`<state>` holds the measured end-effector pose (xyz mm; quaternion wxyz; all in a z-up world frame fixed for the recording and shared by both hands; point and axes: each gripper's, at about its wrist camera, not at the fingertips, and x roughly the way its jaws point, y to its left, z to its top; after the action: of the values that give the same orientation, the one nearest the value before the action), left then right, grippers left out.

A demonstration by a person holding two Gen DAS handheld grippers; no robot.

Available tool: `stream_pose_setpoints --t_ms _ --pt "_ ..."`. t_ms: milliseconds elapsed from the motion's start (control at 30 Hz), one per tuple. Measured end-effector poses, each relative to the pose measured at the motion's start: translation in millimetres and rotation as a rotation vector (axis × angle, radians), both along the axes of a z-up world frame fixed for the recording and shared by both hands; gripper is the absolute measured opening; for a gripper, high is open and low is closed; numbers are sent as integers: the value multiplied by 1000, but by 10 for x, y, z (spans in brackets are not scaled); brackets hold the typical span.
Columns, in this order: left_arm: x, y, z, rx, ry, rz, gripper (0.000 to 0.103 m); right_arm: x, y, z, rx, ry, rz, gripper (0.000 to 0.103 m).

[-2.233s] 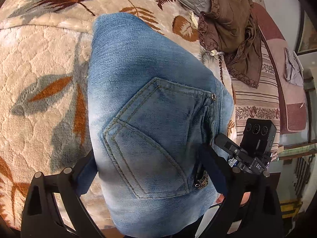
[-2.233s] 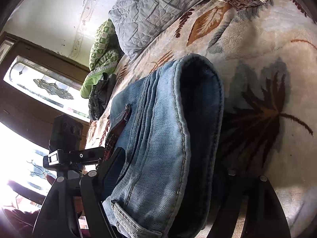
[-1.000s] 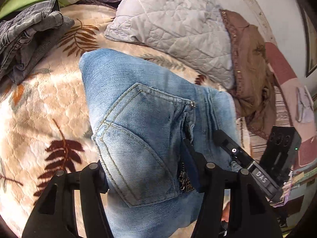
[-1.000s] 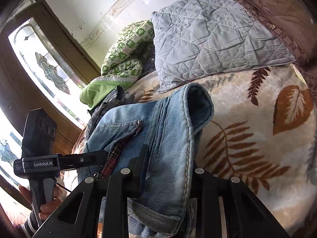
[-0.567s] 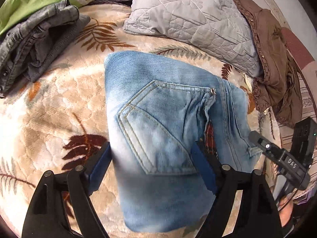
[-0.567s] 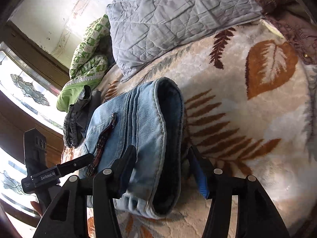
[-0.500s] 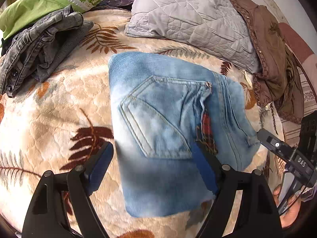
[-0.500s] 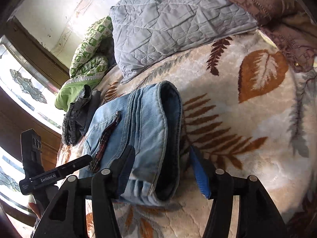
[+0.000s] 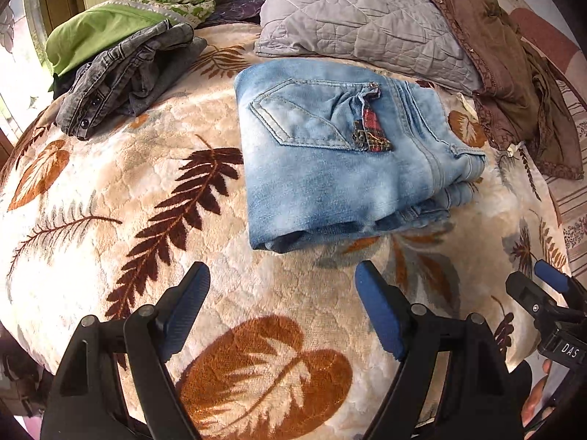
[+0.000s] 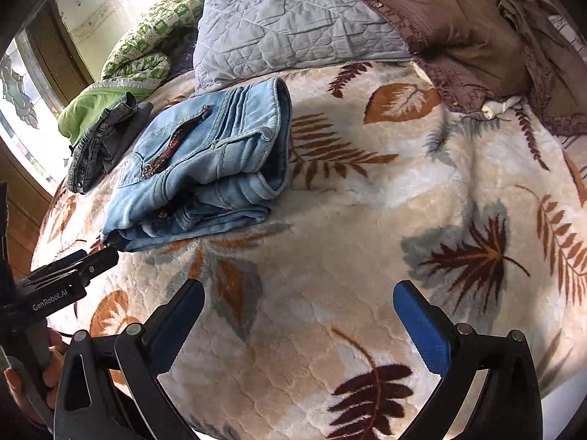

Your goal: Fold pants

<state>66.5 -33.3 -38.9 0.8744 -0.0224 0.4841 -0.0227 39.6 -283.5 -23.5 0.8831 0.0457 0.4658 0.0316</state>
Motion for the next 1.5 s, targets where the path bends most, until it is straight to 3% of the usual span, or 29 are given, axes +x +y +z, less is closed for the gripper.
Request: stream_pose_setpoints --t_ms 267,367,500,633,800,1067,1300,1500 --pt "-218 -101 2 72 -53 -10 82 -198 85 151 -86 -74 54 103" --pt "-253 -106 -3 57 -59 -26 82 -221 78 190 -91 -89 56 103" --pt "-422 -117 30 104 -129 -49 82 -263 57 223 -100 -102 61 103" --pt "-468 -211 2 124 -83 -127 82 -281 30 222 -114 -106 71 103" --pt "-494 -307 -26 43 -46 -186 82 -267 -18 215 -86 -96 56 103" --pt "-550 -451 73 7 -63 -252 85 -279 -55 189 -92 -84 49 103" --pt "-689 -514 287 34 -173 -288 89 -280 -77 176 -91 -73 39 103" --pt "-665 -528 268 70 -153 -272 89 -277 -55 198 -99 -81 45 103"
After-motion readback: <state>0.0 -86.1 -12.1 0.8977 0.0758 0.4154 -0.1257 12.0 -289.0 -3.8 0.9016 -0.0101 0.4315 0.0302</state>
